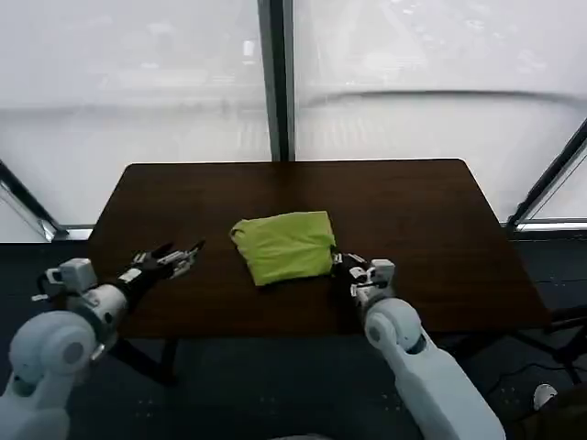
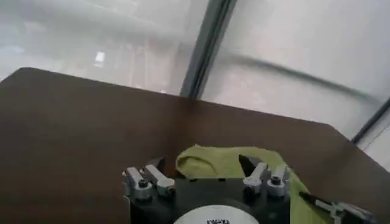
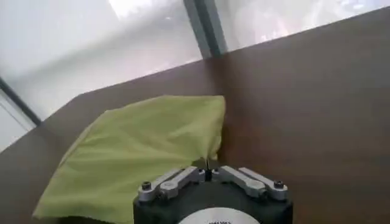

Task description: Fold and organize the clothes.

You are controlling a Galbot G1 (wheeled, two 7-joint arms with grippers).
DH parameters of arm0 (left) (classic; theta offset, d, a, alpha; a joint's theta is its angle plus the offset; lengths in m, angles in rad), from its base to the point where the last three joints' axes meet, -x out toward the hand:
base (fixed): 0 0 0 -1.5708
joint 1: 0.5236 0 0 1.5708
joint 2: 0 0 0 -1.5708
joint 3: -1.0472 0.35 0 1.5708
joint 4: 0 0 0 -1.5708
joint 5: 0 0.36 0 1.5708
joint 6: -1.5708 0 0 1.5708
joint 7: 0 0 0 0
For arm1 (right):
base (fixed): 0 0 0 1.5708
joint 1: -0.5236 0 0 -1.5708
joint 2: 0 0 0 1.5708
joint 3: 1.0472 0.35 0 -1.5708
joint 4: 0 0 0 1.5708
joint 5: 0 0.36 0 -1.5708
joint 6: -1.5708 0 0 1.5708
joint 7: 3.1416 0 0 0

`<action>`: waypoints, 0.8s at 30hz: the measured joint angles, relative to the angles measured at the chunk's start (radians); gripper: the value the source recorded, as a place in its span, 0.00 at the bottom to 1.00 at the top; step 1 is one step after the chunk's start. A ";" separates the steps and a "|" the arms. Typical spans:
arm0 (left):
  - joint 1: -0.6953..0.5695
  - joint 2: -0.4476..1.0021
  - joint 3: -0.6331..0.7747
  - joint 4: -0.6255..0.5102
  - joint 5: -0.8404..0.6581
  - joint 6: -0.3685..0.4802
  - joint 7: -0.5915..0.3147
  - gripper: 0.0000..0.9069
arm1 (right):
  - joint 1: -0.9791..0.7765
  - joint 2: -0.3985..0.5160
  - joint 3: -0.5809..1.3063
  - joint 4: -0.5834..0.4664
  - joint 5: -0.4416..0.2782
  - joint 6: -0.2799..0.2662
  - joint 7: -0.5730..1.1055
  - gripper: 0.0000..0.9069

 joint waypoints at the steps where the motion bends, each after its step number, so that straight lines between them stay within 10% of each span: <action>1: 0.004 -0.003 -0.002 0.000 0.007 0.000 0.003 0.97 | -0.002 -0.001 0.010 -0.001 -0.026 -0.011 0.020 0.00; 13: 0.016 -0.036 -0.007 0.015 0.061 0.000 0.025 0.97 | -0.088 -0.005 0.128 0.040 -0.344 -0.062 0.160 0.00; 24: 0.021 -0.042 0.002 0.018 0.070 0.000 0.025 0.97 | -0.032 0.006 0.122 -0.053 -0.408 -0.044 0.076 0.00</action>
